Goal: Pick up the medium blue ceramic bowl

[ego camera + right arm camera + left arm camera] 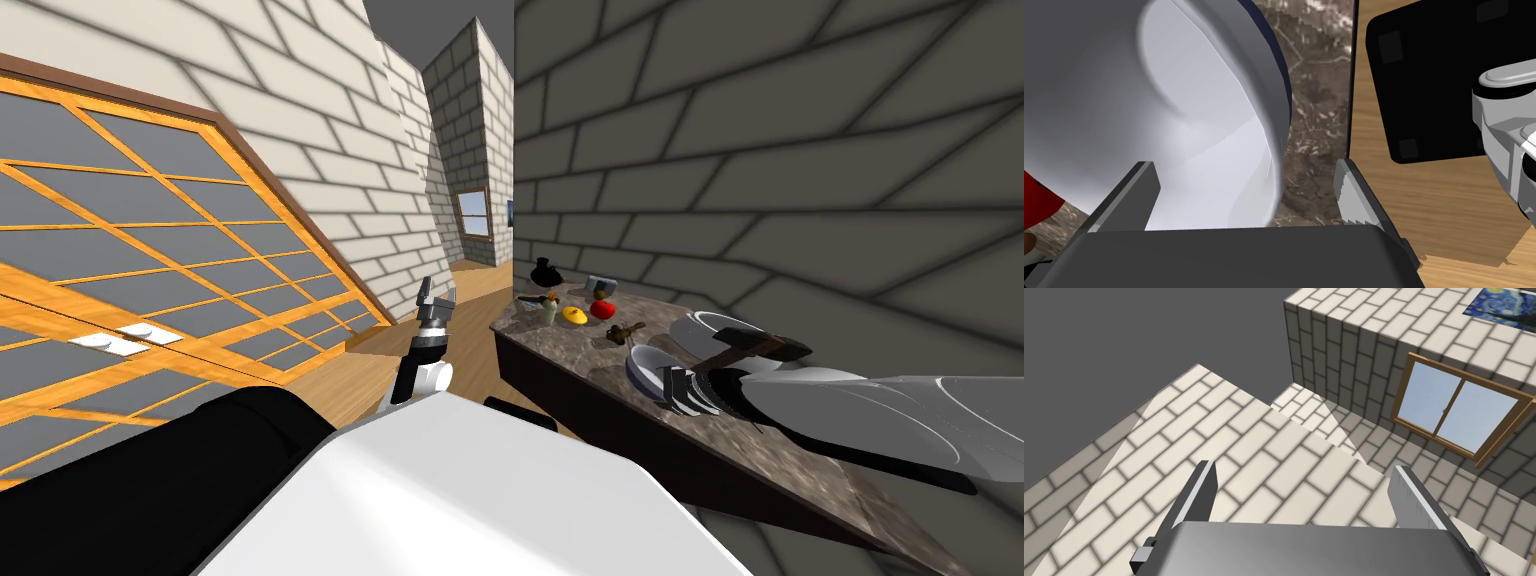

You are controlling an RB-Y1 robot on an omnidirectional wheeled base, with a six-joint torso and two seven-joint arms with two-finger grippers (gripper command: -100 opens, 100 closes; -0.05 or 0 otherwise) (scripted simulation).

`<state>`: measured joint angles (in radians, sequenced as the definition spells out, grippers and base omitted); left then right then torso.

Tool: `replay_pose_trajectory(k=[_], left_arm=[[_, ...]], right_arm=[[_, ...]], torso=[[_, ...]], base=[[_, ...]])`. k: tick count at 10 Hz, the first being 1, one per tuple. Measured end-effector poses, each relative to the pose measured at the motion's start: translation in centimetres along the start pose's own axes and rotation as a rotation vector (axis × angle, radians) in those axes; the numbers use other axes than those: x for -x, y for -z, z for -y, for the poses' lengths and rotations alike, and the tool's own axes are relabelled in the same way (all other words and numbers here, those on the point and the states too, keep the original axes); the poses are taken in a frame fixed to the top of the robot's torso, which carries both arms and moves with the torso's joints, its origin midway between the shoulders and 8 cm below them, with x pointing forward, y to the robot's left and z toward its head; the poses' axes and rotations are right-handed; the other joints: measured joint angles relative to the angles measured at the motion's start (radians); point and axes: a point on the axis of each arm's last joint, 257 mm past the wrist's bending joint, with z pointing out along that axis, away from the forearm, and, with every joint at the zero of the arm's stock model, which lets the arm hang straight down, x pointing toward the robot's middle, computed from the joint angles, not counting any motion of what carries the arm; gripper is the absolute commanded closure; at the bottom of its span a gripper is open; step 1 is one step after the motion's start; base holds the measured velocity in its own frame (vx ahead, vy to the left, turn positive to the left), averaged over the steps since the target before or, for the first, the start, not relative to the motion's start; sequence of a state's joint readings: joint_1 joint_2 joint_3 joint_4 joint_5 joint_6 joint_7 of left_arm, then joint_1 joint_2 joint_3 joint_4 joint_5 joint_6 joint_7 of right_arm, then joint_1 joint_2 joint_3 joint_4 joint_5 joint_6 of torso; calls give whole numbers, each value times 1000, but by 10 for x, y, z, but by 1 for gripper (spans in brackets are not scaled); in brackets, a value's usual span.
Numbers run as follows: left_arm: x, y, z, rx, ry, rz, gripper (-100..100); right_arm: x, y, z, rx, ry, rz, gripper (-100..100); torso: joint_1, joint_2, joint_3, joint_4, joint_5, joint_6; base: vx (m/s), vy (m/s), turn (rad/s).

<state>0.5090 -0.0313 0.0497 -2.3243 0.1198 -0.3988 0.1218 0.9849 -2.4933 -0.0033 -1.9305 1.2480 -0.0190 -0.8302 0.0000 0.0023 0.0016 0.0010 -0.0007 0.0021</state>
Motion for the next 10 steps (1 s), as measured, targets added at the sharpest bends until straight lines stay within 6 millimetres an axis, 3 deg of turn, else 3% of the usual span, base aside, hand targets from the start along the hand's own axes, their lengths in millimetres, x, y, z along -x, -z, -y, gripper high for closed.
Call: replay_pose_trajectory(k=[4,5,6,10], left_arm=[[0,0,0,0,0,0,0],[0,0,0,0,0,0,0],[0,0,0,0,0,0,0],[0,0,0,0,0,0,0]], right_arm=[[0,0,0,1,-3,0,100],[0,0,-1,1,-3,0,0],[0,0,-1,1,-3,-1,100],[39,6,1,11,86,32,100]], torso=[[0,-2,-1,-1,0,-1],[0,-2,-1,0,1,-1],[0,-2,-1,0,1,-1],[1,-5,-2,0,2,-1]], base=[[-1,1,-2],[0,0,0],[38,-2,-312],[71,-12,-295]])
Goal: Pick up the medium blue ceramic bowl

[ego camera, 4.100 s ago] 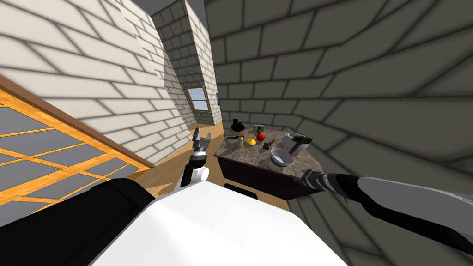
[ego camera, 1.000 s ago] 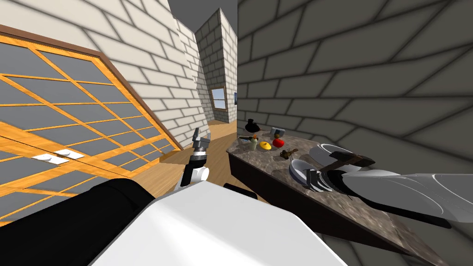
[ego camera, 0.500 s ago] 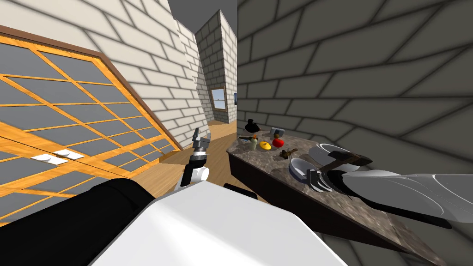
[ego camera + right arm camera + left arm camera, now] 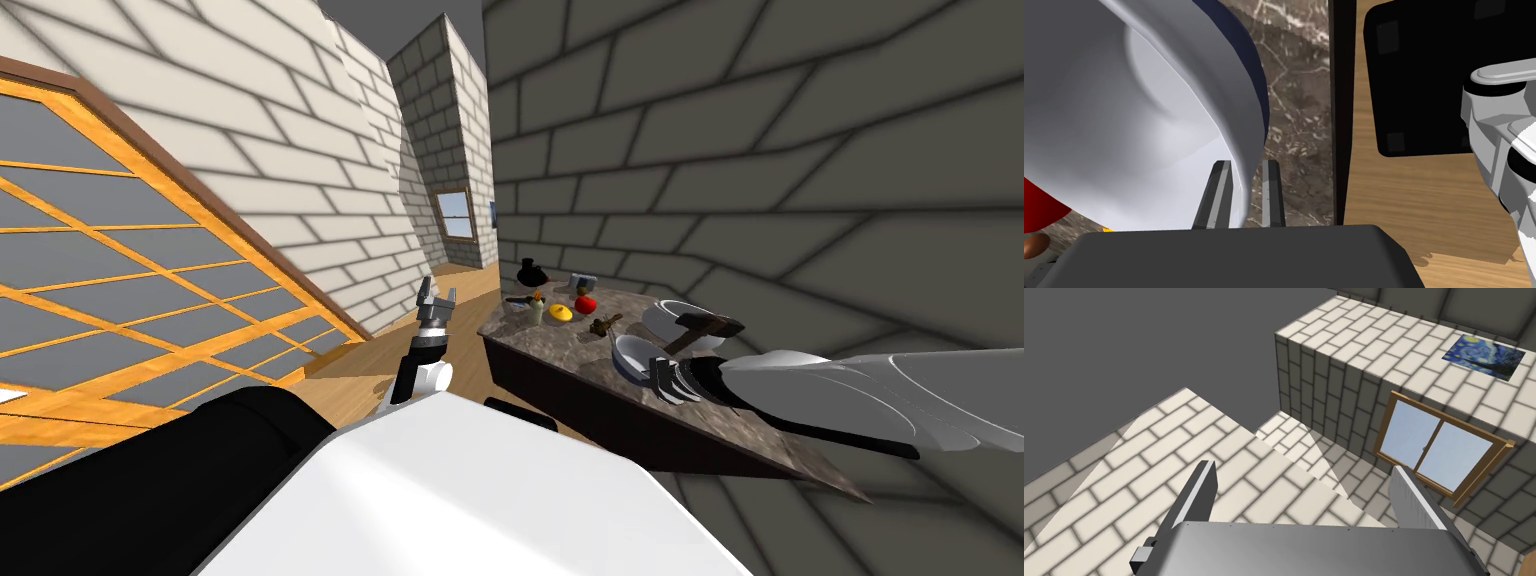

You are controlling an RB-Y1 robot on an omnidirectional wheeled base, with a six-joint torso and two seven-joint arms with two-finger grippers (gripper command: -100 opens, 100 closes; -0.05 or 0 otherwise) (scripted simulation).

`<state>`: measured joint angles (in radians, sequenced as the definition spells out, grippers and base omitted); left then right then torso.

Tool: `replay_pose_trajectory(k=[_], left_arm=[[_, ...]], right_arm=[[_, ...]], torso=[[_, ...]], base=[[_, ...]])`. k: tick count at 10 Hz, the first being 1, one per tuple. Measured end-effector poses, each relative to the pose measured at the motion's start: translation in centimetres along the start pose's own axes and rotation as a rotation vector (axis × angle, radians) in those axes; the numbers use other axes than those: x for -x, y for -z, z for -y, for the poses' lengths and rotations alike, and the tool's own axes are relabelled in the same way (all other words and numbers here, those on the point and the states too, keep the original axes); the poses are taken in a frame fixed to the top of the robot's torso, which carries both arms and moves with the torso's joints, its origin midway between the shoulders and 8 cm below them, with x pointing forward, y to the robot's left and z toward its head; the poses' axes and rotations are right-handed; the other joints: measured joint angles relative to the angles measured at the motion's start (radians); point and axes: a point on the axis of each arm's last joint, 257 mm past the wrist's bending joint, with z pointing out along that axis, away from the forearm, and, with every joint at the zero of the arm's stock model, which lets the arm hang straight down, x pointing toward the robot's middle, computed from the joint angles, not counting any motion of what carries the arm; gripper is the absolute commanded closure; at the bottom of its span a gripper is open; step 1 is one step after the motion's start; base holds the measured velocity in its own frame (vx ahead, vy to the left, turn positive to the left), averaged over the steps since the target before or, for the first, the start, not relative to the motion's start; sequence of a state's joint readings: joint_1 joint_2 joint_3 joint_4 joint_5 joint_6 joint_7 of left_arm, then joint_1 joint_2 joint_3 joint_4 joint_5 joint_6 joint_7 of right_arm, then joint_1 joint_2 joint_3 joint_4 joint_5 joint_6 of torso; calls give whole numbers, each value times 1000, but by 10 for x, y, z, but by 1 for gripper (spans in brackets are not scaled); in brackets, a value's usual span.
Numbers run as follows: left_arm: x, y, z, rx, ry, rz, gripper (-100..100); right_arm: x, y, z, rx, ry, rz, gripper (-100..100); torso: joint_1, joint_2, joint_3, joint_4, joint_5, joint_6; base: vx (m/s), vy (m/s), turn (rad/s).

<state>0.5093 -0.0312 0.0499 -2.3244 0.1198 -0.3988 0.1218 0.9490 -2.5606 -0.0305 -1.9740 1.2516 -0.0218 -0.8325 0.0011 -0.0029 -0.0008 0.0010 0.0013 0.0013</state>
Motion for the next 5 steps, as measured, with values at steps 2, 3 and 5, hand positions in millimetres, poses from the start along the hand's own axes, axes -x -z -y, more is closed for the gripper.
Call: replay_pose_trajectory(k=[2,3,5], left_arm=[[0,0,0,0,0,0,0],[0,0,0,0,0,0,0],[0,0,0,0,0,0,0]], right_arm=[[27,4,0,7,62,21,100],[40,6,-2,13,88,26,100],[45,7,-1,12,98,34,0]], torso=[[0,0,0,0,0,0],[2,0,0,0,1,-1],[1,3,2,1,1,-2]], base=[[84,-5,-328],[50,8,-49],[8,2,3]])
